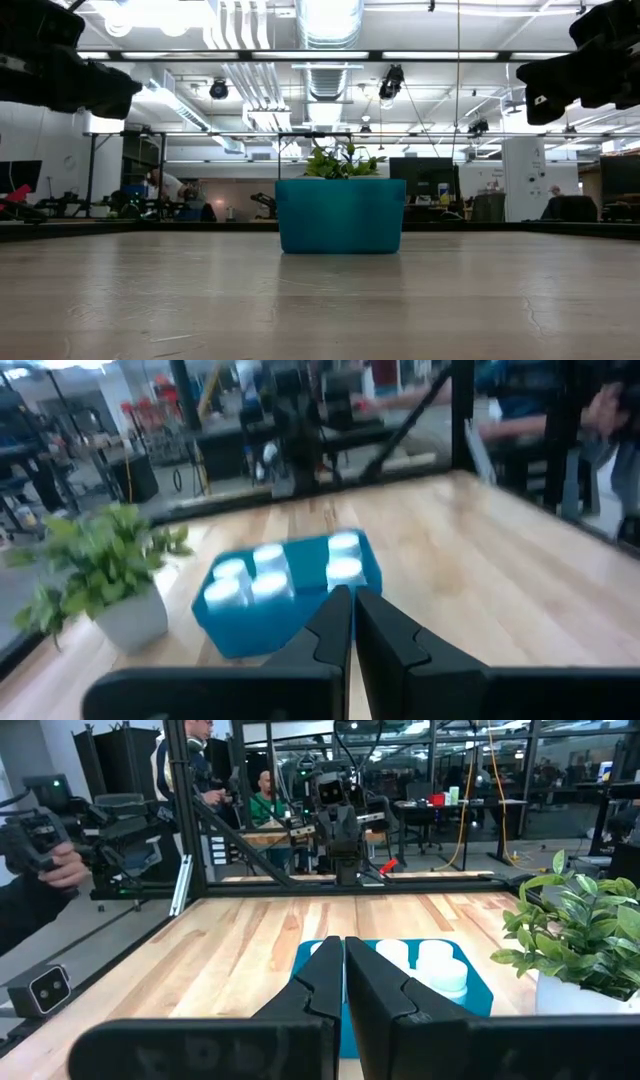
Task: Pick and place pill bottles into a basket
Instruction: Return to Home Position
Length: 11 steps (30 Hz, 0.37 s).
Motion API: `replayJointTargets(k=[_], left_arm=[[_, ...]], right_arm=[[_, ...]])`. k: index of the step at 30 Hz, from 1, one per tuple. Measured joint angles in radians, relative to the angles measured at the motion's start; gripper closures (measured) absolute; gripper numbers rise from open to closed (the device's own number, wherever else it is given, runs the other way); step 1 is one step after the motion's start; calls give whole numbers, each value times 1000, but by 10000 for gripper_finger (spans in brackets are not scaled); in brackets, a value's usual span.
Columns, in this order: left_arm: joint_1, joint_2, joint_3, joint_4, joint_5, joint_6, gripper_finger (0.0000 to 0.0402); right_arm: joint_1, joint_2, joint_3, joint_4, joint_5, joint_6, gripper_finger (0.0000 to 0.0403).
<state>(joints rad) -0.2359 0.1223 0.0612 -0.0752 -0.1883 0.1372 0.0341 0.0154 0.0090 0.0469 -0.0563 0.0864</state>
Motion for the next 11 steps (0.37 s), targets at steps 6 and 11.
replayJointTargets(k=[6,11], left_arm=[[0,0,4,94,0,-17,402],[0,-3,3,98,11,-20,402]], right_arm=[[0,0,0,0,0,0,394],[0,0,0,0,0,0,394]])
